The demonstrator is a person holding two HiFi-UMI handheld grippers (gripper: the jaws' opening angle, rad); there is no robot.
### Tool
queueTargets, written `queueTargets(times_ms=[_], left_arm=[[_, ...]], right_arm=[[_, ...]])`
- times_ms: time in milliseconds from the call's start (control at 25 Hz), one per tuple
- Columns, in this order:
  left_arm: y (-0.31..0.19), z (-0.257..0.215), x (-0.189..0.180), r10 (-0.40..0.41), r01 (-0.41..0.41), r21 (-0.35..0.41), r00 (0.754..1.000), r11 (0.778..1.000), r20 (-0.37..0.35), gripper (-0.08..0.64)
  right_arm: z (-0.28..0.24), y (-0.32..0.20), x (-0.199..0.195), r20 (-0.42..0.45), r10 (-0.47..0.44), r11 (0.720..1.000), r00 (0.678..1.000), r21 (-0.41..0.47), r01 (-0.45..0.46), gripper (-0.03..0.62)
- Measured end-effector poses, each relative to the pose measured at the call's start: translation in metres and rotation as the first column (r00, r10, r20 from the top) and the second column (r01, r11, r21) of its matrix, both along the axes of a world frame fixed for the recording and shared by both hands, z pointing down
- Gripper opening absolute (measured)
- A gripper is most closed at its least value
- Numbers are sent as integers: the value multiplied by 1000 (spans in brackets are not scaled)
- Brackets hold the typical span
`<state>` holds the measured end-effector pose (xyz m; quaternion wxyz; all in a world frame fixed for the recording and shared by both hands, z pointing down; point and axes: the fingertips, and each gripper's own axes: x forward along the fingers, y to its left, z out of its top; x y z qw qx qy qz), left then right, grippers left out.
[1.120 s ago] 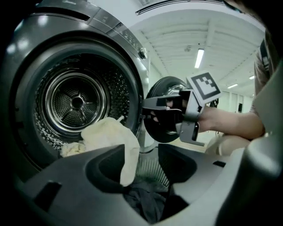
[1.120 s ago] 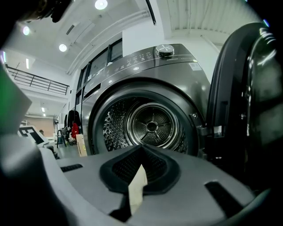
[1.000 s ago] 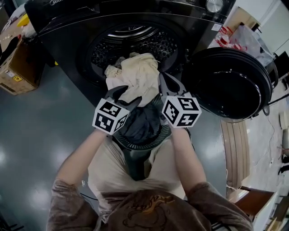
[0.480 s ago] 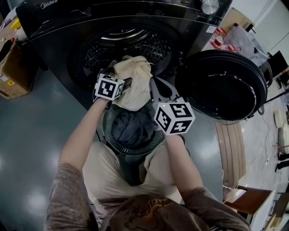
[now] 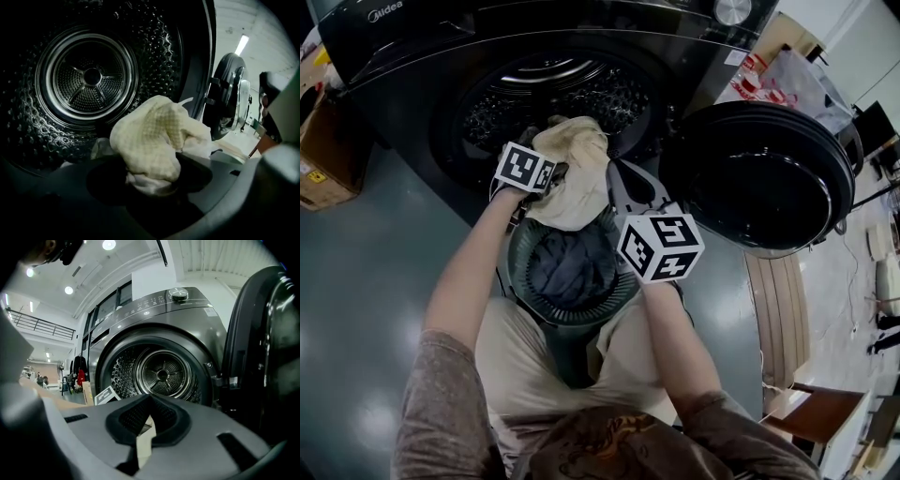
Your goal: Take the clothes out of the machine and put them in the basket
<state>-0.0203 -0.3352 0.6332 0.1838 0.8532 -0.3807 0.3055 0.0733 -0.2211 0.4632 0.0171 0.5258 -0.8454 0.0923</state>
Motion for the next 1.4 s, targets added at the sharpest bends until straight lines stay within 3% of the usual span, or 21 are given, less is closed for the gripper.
queueTargets(times_ms=[160, 240, 360, 560, 960, 1200, 1280, 1400], left_arm=[[8, 1, 2, 7, -7, -6, 1000, 1000, -11, 230], [15, -2, 5, 10, -11, -15, 999, 1000, -36, 149], [31, -9, 9, 30, -30, 9, 998, 1000, -48, 124], [82, -26, 25, 131, -128, 39, 987, 991, -98, 115], [194, -27, 44, 257, -262, 2, 946, 965, -199, 115], [242, -12, 58, 349, -371, -62, 910, 927, -227, 129], [247, -8, 62, 349, -376, -72, 905, 924, -245, 181], [236, -10, 62, 300, -322, -42, 916, 946, -266, 290]], right_arm=[[0, 1, 0, -9, -3, 1000, 1000, 2, 3, -2], [-1, 1, 1, -12, -1, 1000, 1000, 4, 1, -2], [-3, 2, 2, -15, 4, 1000, 1000, 9, -4, -2], [-5, 2, 10, -14, 30, 999, 999, 14, -30, -2], [-4, 1, 2, -26, 25, 1000, 999, 20, -24, -2], [-6, 5, -1, -41, 13, 1000, 999, 23, -12, -2], [-6, 5, 0, -44, 14, 1000, 999, 24, -13, -2], [-6, 6, 3, -39, 18, 1000, 999, 23, -17, -2]])
